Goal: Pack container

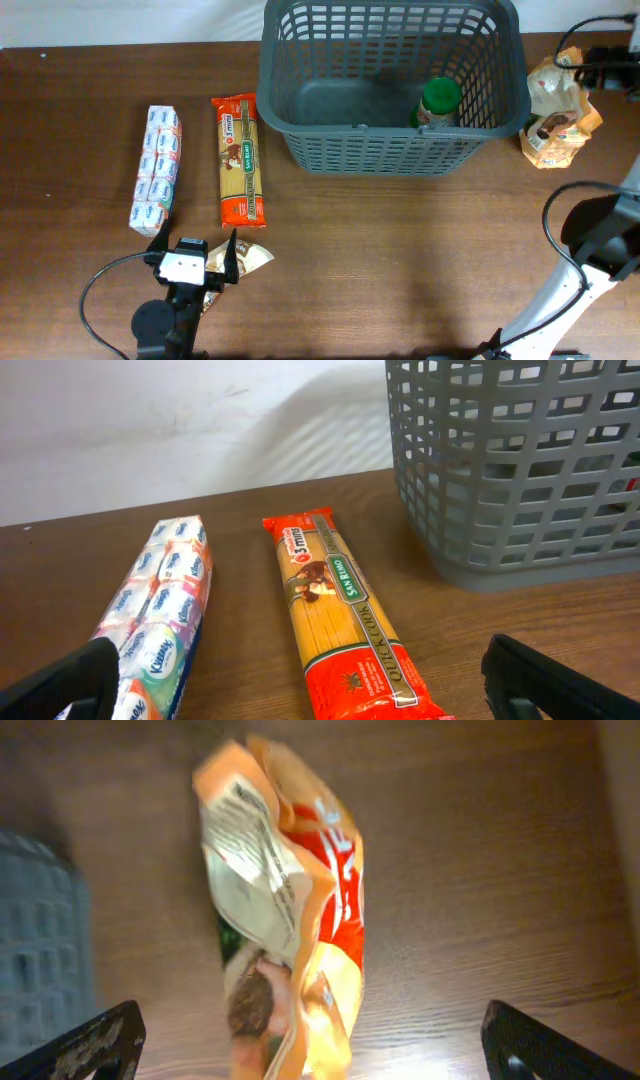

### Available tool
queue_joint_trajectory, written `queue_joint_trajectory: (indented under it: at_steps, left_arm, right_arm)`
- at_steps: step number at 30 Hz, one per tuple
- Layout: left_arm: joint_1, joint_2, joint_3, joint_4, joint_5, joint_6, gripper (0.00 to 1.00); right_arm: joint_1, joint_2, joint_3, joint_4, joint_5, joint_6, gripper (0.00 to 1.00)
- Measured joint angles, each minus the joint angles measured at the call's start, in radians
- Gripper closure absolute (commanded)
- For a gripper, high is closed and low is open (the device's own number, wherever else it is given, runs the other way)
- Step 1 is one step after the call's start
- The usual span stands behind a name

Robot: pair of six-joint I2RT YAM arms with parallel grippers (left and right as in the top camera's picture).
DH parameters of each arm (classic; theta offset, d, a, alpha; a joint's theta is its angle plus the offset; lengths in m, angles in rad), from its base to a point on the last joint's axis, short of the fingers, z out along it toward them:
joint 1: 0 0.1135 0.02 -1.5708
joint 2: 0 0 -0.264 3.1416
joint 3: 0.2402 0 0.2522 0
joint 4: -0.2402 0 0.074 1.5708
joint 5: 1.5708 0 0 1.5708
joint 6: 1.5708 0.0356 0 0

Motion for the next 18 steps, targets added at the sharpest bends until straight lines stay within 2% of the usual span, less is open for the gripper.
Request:
queue_joint_trajectory:
  at_steps: [18]
  left_arm:
    - [0.000,0.000,0.000,0.000,0.000,0.000,0.01]
  right_arm:
    - [0.032,0.177,-0.036,0.029,0.039,-0.026,0.01]
